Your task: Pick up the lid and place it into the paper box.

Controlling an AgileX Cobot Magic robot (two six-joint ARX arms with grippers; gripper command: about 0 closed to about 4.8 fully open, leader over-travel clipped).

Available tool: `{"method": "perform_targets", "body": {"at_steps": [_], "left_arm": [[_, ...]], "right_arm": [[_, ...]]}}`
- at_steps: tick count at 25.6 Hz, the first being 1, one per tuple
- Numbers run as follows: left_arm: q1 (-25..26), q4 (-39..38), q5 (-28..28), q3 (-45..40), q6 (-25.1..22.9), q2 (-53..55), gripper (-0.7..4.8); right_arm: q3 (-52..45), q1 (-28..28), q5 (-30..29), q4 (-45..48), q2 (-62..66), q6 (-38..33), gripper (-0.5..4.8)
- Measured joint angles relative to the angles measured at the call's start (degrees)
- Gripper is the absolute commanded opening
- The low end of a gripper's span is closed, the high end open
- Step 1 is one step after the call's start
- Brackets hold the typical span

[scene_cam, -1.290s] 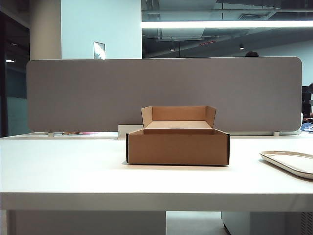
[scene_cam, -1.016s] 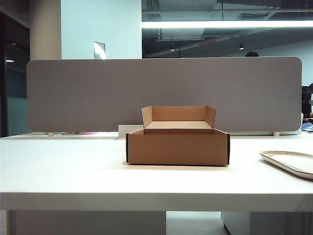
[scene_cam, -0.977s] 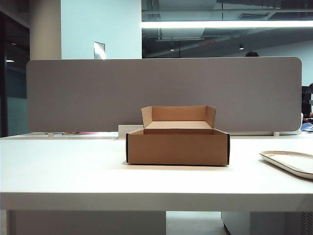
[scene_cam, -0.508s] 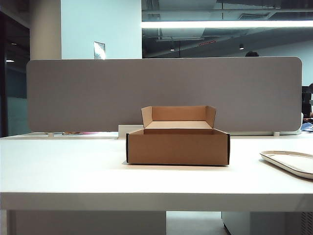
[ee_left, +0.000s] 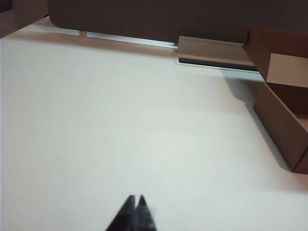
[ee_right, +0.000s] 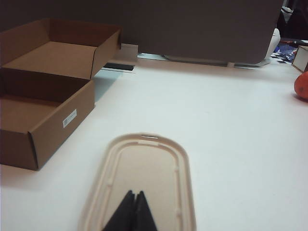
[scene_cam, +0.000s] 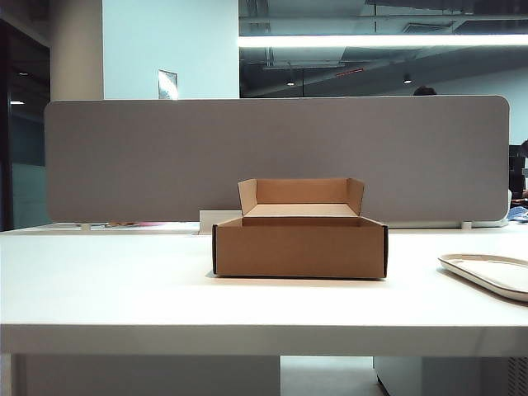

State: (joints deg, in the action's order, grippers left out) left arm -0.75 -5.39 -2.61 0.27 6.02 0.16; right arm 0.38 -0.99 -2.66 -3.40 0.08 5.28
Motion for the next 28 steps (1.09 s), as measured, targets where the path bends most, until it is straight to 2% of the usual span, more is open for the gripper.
{"method": "perform_targets", "body": {"at_steps": [5,11,22,28], "left_arm": [[0.0,0.0,-0.1,0.0,0.0,0.0,-0.04],[0.0,0.0,-0.1,0.0,0.0,0.0,-0.04],[0.0,0.0,-0.2,0.0,0.0,0.0,-0.04],[0.0,0.0,-7.6,0.0,0.0,0.0,-0.04]], "right_arm": [[2.2,0.0,0.0,-1.2,0.0,-5.1,-0.01],[8.4,0.0,0.3,-2.1,2.7,-5.5,-0.01],[20.5,0.0,1.1,-5.2,20.8,-5.6,0.28],[28.0,0.0,1.0,-5.6,34.3,-5.6,0.32]]}}
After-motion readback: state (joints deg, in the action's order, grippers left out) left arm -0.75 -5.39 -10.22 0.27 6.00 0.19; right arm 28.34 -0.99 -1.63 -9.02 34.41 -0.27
